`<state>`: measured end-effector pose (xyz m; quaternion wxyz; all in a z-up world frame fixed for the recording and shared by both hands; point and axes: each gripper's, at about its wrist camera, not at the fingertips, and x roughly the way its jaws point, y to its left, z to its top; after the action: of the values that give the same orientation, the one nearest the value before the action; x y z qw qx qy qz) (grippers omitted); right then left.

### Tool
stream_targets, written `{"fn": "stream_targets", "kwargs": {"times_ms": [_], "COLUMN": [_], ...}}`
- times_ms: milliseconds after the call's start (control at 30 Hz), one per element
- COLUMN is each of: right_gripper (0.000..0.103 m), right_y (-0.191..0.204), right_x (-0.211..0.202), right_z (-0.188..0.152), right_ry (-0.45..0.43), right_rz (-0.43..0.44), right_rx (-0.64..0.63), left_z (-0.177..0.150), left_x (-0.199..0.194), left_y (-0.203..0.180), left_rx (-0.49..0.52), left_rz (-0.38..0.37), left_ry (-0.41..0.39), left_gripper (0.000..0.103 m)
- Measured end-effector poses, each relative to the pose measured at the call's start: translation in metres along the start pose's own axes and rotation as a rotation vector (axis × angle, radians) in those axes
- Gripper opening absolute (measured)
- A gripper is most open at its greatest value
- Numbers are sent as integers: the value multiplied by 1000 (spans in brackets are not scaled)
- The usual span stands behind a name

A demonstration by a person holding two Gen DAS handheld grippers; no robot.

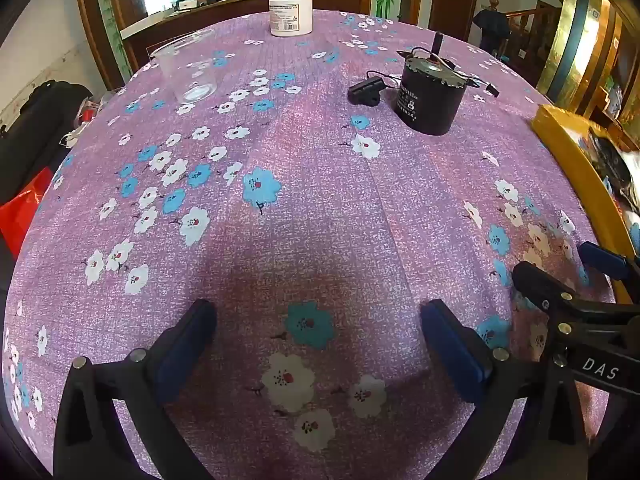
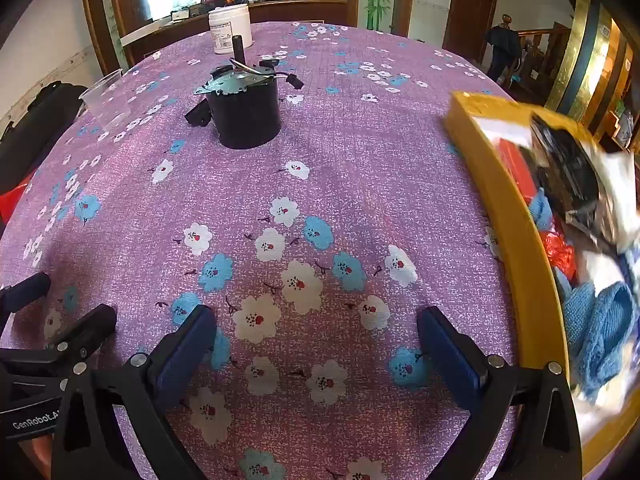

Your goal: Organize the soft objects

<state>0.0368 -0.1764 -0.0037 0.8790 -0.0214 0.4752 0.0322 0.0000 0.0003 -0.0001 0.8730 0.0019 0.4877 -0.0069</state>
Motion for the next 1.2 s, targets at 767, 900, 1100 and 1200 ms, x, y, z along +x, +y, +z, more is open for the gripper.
{"fn": "stream_targets", "kwargs": {"times_ms": [767, 900, 1100, 1200], "right_gripper": [102, 102, 102, 102], "right_y": [1, 0, 1, 1], "right_x": [3, 2, -1, 0], "right_z": [-1, -3, -2, -2], "right_ry": [-1, -1, -1, -1], "right_rz": [1, 0, 1, 1], "right_rx": [0, 0, 1, 1], "left_z": [0, 0, 1, 1], "left_x": [0, 0, -1, -1], "left_y": [0, 0, 1, 1], "left_rx": [4, 4, 3, 4], "left_rz": [6, 6, 7, 7], "left_ry": [0, -1, -1, -1], "left_gripper": [103, 103, 103, 103]}}
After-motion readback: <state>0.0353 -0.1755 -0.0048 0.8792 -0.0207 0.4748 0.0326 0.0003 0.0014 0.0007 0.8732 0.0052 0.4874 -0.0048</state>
